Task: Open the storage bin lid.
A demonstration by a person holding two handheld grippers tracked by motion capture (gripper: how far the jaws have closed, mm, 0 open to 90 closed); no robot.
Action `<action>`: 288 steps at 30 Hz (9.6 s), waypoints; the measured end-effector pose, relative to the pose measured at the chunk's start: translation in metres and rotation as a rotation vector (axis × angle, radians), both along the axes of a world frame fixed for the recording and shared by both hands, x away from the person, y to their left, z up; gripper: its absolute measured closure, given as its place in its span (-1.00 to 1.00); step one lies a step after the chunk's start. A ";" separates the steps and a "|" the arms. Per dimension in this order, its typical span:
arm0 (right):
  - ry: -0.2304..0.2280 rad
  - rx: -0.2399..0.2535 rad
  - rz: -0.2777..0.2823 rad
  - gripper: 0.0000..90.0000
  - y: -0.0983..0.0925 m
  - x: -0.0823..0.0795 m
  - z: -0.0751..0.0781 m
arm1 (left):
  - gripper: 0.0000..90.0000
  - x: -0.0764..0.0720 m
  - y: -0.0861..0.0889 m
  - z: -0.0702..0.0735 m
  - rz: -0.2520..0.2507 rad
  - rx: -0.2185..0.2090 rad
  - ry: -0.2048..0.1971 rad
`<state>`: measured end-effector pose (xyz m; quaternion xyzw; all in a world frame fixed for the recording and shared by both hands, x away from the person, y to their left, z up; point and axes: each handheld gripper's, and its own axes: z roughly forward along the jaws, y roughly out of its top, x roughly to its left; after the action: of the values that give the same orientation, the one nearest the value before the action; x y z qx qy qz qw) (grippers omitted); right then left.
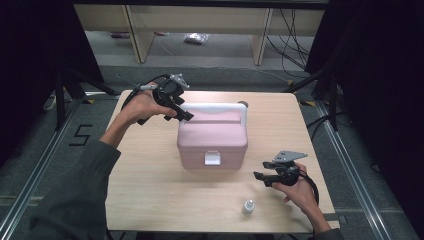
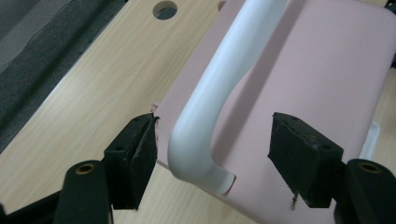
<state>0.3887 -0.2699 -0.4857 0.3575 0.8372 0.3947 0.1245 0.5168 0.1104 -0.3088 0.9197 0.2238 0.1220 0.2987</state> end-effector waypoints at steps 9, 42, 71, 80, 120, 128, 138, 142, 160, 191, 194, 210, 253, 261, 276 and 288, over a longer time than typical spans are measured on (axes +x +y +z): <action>-0.002 -0.008 0.011 -0.06 0.001 0.000 0.000 | -0.17 0.014 -0.013 0.001 -0.030 0.104 0.023; 0.005 -0.013 0.019 -0.06 0.002 0.000 -0.001 | 0.53 0.024 -0.029 0.005 -0.128 0.246 0.045; -0.211 0.237 0.090 0.92 0.002 -0.004 0.047 | 0.51 0.039 -0.025 0.029 -0.102 0.196 0.068; -0.224 0.259 0.131 1.00 0.024 0.017 0.055 | 0.51 0.041 -0.024 0.030 -0.106 0.203 0.070; -0.259 0.323 0.131 1.00 0.042 0.049 0.068 | 0.45 0.040 -0.020 0.029 -0.066 0.182 0.056; -0.274 0.312 0.134 1.00 0.041 0.049 0.069 | -0.05 0.034 -0.007 0.040 0.015 0.105 -0.032; -0.287 0.317 0.122 1.00 0.041 0.051 0.070 | -0.26 -0.004 0.029 0.047 0.163 -0.057 -0.127; -0.261 0.318 0.122 1.00 0.039 0.051 0.071 | -0.28 -0.012 0.044 0.038 0.229 -0.104 -0.136; -0.307 0.336 0.113 1.00 0.038 0.057 0.087 | -0.31 -0.027 0.091 -0.032 0.305 -0.229 -0.069; -0.339 0.346 0.093 1.00 0.042 0.072 0.111 | -0.07 -0.059 0.036 -0.110 0.336 -0.315 -0.033; -0.336 0.341 0.090 1.00 0.043 0.074 0.111 | 0.05 -0.060 0.033 -0.110 0.313 -0.310 -0.029; -0.354 0.336 0.076 1.00 0.049 0.096 0.116 | 0.19 -0.062 0.031 -0.110 0.302 -0.272 -0.027; -0.291 0.328 -0.018 1.00 0.045 0.153 0.095 | 0.23 -0.076 0.029 -0.109 0.300 -0.288 0.013; -0.274 0.322 -0.025 1.00 0.045 0.158 0.087 | 0.23 -0.078 0.028 -0.109 0.304 -0.285 0.006; -0.260 0.328 -0.039 0.98 0.048 0.168 0.075 | 0.22 -0.078 0.028 -0.109 0.312 -0.298 0.014; -0.247 0.332 -0.052 0.92 0.048 0.171 0.065 | 0.22 -0.079 0.028 -0.109 0.324 -0.302 0.019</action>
<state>0.5596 -0.2215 -0.4206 0.3434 0.7296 0.5646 0.1760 0.4377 0.1380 -0.4179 0.8178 0.3871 0.1247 0.4072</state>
